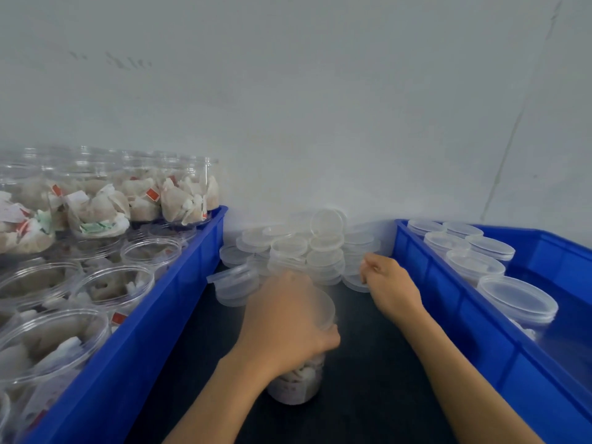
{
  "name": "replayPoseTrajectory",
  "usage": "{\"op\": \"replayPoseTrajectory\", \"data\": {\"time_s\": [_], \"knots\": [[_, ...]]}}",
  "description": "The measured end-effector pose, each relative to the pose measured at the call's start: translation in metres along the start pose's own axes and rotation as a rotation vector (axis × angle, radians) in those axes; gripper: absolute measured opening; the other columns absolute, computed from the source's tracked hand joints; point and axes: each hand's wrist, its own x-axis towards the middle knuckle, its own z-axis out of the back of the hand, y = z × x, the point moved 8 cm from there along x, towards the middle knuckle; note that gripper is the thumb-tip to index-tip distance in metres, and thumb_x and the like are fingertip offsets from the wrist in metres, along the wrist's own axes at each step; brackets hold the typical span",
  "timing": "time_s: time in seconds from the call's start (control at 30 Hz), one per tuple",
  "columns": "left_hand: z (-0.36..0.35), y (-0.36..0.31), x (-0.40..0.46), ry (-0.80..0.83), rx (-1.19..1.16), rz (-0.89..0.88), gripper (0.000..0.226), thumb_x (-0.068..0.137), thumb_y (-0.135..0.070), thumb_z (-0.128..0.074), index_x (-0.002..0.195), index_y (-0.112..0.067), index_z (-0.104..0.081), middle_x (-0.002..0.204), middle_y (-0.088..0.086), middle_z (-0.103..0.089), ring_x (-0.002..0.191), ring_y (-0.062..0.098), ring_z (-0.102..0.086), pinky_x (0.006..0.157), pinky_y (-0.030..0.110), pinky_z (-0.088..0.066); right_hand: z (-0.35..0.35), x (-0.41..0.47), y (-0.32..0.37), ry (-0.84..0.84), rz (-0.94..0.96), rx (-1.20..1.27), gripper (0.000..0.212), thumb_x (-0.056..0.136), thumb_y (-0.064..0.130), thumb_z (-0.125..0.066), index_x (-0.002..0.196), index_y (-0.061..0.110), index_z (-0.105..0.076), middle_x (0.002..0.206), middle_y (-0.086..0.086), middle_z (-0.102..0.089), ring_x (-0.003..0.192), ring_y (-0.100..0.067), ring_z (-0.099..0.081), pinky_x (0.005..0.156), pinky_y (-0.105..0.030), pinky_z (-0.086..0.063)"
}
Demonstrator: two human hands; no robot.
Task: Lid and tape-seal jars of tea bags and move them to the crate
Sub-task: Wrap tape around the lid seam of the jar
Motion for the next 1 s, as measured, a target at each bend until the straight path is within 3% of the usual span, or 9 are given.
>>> {"op": "replayPoseTrajectory", "data": {"time_s": [0.1,0.23,0.33,0.43,0.53,0.63,0.7,0.8,1.0], "knots": [[-0.001,0.001,-0.001,0.007,-0.012,0.018,0.073,0.069,-0.070,-0.055,0.128,-0.029,-0.044,0.120,-0.012,-0.046,0.110,0.013,-0.046,0.077,0.028,-0.029,-0.016,-0.014,-0.002,0.035,0.044,0.040,0.026,0.091,0.026,-0.040,0.069,0.015,-0.046,0.058,0.004,-0.048,0.057,-0.015,-0.043,0.055,-0.031,-0.033],[0.000,-0.001,-0.001,0.013,0.008,0.039,0.066,0.070,-0.068,-0.056,0.121,-0.027,-0.046,0.113,-0.012,-0.045,0.106,0.013,-0.045,0.075,0.028,-0.027,-0.031,-0.027,-0.010,0.052,0.053,0.052,0.028,0.094,0.032,-0.042,0.071,0.031,-0.057,0.059,0.014,-0.057,0.058,-0.008,-0.050,0.056,-0.030,-0.036],[-0.001,-0.001,0.000,0.020,0.020,0.047,0.066,0.071,-0.067,-0.056,0.121,-0.025,-0.046,0.117,-0.009,-0.047,0.106,0.014,-0.046,0.076,0.028,-0.028,-0.040,-0.034,-0.015,0.072,0.051,0.036,0.027,0.098,0.037,-0.041,0.095,0.049,-0.066,0.069,0.016,-0.063,0.067,-0.005,-0.056,0.059,-0.029,-0.040],[-0.002,-0.001,0.001,0.027,0.027,0.046,0.065,0.072,-0.066,-0.056,0.122,-0.025,-0.046,0.118,-0.009,-0.047,0.107,0.014,-0.046,0.076,0.028,-0.028,-0.041,-0.041,-0.016,0.029,0.102,-0.007,0.035,0.100,0.039,-0.040,0.127,0.059,-0.050,0.094,0.020,-0.064,0.086,-0.006,-0.059,0.066,-0.028,-0.043],[-0.002,-0.001,0.001,0.029,0.039,0.037,0.066,0.073,-0.068,-0.054,0.123,-0.025,-0.045,0.119,-0.009,-0.047,0.108,0.014,-0.046,0.077,0.028,-0.029,-0.041,-0.050,-0.013,-0.035,0.165,-0.120,0.048,0.100,0.039,-0.040,0.139,0.064,-0.026,0.082,0.018,-0.056,0.080,-0.009,-0.057,0.061,-0.028,-0.044],[-0.002,0.000,0.001,0.034,0.040,0.016,0.068,0.074,-0.069,-0.052,0.126,-0.026,-0.044,0.121,-0.010,-0.046,0.110,0.013,-0.045,0.078,0.027,-0.029,-0.046,-0.056,-0.012,-0.070,0.189,-0.276,0.057,0.099,0.038,-0.039,0.147,0.055,-0.014,0.080,0.013,-0.057,0.068,-0.004,-0.048,0.049,-0.017,-0.029],[-0.002,0.001,0.001,0.032,0.030,-0.003,0.068,0.075,-0.070,-0.052,0.128,-0.027,-0.042,0.123,-0.010,-0.045,0.111,0.012,-0.045,0.079,0.026,-0.028,-0.053,-0.058,-0.014,-0.035,0.187,-0.298,0.060,0.098,0.034,-0.041,0.151,0.047,-0.016,0.082,0.008,-0.063,0.067,-0.005,-0.049,0.049,-0.018,-0.032],[-0.002,0.003,0.002,0.024,-0.012,-0.038,0.072,0.074,-0.073,-0.053,0.132,-0.031,-0.040,0.128,-0.014,-0.042,0.116,0.009,-0.043,0.081,0.024,-0.028,-0.070,-0.060,-0.017,0.080,0.174,-0.228,0.061,0.097,0.032,-0.042,0.153,0.039,-0.017,0.078,0.003,-0.064,0.072,-0.010,-0.059,0.068,-0.030,-0.049],[0.012,-0.002,-0.006,-0.139,-0.123,-0.162,0.096,0.058,-0.088,-0.051,0.133,-0.029,-0.044,0.134,-0.018,-0.036,0.116,0.001,-0.044,0.086,0.017,-0.037,-0.082,-0.061,-0.021,0.129,0.177,-0.306,0.041,0.103,0.030,-0.033,0.144,0.024,-0.039,0.103,-0.001,-0.068,0.093,-0.017,-0.062,0.084,-0.037,-0.049]]}}
